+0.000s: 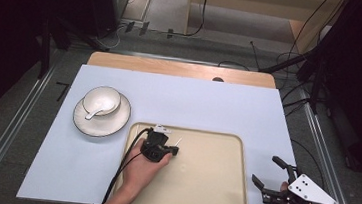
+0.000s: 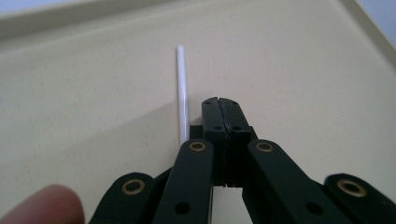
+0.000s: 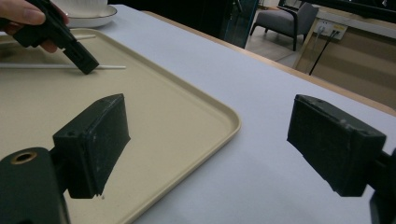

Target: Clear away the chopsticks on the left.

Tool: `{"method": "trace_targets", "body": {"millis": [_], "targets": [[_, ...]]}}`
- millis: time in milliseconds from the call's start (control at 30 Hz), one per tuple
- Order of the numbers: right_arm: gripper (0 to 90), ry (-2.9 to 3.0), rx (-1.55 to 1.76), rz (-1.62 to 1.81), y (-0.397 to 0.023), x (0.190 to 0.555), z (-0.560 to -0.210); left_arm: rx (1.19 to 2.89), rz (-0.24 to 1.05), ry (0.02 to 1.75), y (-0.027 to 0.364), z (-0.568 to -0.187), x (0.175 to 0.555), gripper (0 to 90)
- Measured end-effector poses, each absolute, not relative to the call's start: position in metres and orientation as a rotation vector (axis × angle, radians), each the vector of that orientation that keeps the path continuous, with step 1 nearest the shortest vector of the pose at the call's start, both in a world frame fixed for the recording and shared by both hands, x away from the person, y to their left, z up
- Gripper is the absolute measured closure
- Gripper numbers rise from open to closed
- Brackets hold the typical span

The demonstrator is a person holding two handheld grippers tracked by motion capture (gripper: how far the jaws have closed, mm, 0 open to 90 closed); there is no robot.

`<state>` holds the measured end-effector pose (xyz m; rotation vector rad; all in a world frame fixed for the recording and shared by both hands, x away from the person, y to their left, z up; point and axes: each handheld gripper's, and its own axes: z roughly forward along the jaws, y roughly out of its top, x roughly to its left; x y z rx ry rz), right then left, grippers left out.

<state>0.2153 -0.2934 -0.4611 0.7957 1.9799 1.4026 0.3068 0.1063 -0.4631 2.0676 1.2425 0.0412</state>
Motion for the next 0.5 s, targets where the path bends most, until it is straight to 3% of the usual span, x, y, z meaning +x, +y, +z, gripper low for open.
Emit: {"method": "trace_targets", "body": {"millis": [500], "targets": [[13.0, 1.983, 0.8, 1.404, -0.293, 0.215, -0.461, 2.006, 0.125, 1.359, 0.137, -0.461, 0.319, 90.0]]}}
